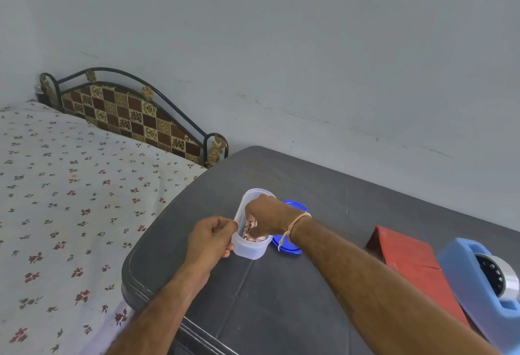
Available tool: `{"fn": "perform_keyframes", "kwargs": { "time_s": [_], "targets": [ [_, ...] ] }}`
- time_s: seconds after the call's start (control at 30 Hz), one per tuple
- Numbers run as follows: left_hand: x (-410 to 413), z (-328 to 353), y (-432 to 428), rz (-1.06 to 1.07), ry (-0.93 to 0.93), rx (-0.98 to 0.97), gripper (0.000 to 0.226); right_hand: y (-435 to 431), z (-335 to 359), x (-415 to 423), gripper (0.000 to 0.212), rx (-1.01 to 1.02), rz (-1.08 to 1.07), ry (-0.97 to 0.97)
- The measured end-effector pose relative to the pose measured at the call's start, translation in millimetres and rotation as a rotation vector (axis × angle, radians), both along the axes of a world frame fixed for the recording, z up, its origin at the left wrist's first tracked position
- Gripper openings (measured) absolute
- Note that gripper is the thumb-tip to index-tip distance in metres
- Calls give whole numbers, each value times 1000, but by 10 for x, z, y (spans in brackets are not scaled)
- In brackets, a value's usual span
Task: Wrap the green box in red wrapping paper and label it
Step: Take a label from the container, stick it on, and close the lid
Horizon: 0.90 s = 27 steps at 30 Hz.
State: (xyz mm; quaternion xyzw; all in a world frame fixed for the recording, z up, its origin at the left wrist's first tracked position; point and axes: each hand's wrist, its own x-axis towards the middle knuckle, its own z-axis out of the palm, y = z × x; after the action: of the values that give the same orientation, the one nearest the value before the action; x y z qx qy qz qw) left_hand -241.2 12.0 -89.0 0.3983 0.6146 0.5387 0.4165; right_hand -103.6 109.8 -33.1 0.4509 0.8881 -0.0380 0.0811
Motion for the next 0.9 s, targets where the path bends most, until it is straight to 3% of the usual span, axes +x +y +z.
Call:
{"fn": "perform_keyframes", "kwargs": {
  "time_s": [0.33, 0.57, 0.67, 0.73, 0.9],
  "targets": [
    [18, 40, -13, 16, 3, -33, 11, -30, 21, 30, 22, 16, -36, 131],
    [-47, 79, -70, -79, -86, -16, 10, -110, 52, 182, 11, -83, -205, 559],
    [-72, 182, -62, 69, 36, 83, 9, -217, 113, 291, 3, -143, -242, 781],
    [-65, 326, -33, 136, 92, 113, 21, -314, 176, 355, 12, -134, -221, 893],
    [82, 785, 33, -87, -99, -39, 41, -630, 309, 475, 8, 17, -64, 985]
  ]
}}
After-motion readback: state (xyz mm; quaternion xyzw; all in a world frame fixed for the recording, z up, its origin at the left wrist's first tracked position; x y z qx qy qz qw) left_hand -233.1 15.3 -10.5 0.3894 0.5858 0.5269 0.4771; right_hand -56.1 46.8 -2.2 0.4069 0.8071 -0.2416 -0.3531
